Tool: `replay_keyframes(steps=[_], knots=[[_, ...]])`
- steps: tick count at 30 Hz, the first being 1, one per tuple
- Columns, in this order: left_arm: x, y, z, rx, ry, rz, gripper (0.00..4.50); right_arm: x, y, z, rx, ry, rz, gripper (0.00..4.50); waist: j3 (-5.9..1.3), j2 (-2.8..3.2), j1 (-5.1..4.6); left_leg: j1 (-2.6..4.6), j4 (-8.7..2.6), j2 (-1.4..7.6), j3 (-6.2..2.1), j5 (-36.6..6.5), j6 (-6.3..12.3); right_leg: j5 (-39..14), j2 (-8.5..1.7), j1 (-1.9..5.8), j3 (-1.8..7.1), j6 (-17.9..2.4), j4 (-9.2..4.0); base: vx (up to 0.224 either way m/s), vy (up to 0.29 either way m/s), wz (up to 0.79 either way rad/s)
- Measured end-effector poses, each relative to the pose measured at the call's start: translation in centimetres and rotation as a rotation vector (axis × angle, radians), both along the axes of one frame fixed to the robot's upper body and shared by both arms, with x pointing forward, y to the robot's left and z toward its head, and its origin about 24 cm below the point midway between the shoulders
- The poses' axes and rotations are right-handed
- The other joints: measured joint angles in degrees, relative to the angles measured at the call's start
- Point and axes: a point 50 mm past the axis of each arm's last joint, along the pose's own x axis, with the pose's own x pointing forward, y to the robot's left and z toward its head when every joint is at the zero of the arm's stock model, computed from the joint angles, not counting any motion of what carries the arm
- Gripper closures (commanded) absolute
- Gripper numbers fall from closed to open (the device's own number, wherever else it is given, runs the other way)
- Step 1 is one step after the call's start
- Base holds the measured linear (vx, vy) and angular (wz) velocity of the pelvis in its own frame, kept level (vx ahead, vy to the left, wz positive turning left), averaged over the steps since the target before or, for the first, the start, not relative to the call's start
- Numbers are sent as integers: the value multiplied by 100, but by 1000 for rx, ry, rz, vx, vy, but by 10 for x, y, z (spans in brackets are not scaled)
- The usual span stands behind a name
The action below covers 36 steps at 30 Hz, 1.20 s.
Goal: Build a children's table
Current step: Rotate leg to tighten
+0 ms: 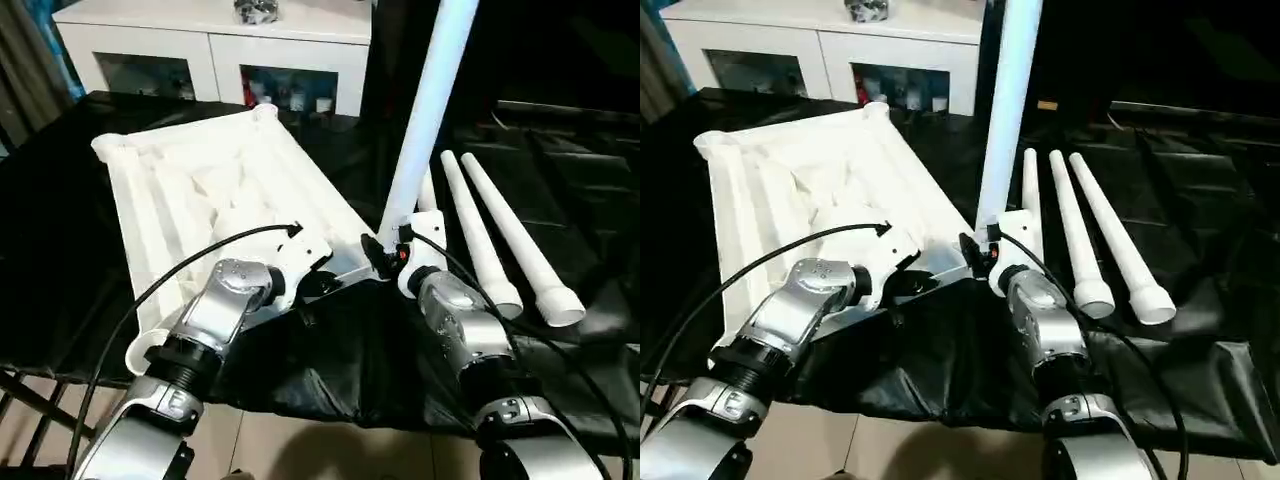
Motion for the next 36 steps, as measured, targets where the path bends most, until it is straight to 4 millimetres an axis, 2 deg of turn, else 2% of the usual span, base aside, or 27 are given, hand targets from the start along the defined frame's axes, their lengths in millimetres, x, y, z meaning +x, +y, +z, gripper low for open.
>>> replay_keyframes(steps=[4, 7, 16, 21, 27, 36], knots=[[-2, 8, 2, 14, -12, -25, 450, -1, 4, 1, 18, -12, 56, 78, 2, -4, -66, -9, -7, 1, 0, -1, -1, -5, 2, -13, -1, 8, 0, 0, 0, 0], [-4, 18, 3, 15, -13, -67, 450, -8, 1, 1, 9, -28, 169, 78, 2, -5, -75, -12, -25, 1, 0, -3, -1, 3, 2, -21, -6, -5, -1, 0, 0, 0], [-13, 38, 7, 22, 11, -219, 450, -33, -24, 6, -54, -38, 504, 78, 7, -8, 41, -30, -38, 3, -4, -4, 4, 0, 3, -33, -17, -1, -25, 0, 0, 0], [-18, 44, 8, 24, 31, -313, 450, -47, -36, 11, -83, -9, 687, 78, 9, -6, 166, -35, -36, 3, -4, -6, 7, 0, 2, -34, -17, -1, -28, 0, 0, 0], [-24, 47, 8, 28, 56, -401, 450, -55, -43, 15, -104, 21, 819, 138, 10, -5, 222, -35, -33, 4, -3, -5, 7, 0, 2, -33, -17, -1, -25, 0, 0, 0], [-25, 47, 8, 25, 64, -430, 450, -60, -40, 16, -107, 24, 852, 171, 9, -5, 270, -36, -33, 4, -3, -6, 6, 0, 2, -33, -17, -1, -25, 0, 0, 0]])
